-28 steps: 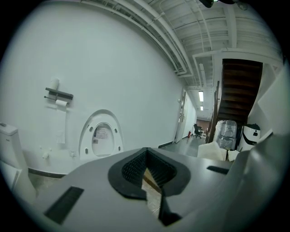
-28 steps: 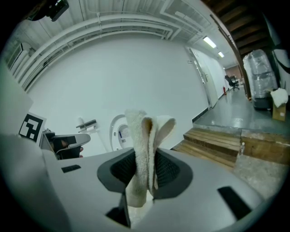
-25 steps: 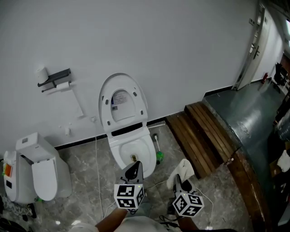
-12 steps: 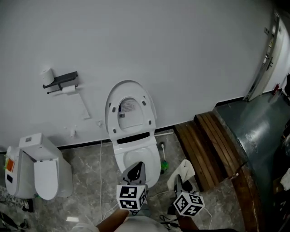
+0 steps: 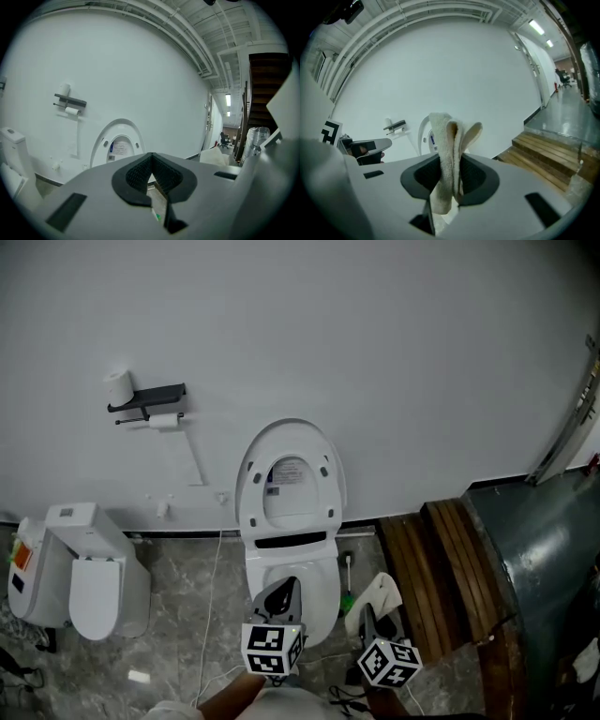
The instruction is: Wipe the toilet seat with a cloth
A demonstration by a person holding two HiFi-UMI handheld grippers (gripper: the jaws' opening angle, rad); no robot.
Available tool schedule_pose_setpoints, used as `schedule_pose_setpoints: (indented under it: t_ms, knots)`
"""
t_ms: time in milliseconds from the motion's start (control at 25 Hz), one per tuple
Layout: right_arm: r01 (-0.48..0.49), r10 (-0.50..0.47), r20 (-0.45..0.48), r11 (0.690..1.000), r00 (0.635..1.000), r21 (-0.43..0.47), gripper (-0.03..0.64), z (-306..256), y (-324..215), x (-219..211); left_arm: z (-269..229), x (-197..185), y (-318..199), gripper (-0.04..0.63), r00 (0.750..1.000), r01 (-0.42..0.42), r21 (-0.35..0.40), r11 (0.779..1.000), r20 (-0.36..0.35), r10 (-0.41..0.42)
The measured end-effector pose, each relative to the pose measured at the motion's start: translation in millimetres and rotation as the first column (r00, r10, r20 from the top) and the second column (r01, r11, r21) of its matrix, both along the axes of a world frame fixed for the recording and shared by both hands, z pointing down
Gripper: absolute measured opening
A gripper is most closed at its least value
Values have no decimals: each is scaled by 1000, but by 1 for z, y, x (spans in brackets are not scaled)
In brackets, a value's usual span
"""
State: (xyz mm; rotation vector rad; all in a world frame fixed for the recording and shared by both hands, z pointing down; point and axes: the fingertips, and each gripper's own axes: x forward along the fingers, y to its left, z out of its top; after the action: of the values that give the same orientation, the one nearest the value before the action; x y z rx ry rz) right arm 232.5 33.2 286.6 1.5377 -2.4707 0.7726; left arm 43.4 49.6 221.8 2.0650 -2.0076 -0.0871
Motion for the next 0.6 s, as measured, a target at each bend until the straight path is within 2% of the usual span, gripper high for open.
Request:
schedule_pose_setpoints:
  t_ms: [280,440,600]
  knots:
    - [102,-102,-12,994,995,-28,97,2,-31,-41,-2,-31,-18,10,998,70,-5,998,3,-70]
    - [136,-137,-7,989,991,-51,97,7,-46,-57,1,-38,-24,10,996,92,-18,996,-4,-92]
    - [209,-211,-13,975,977,-76,97,20,-63,-78,0,-44,-36,10,992,124,-15,992,-5,-124]
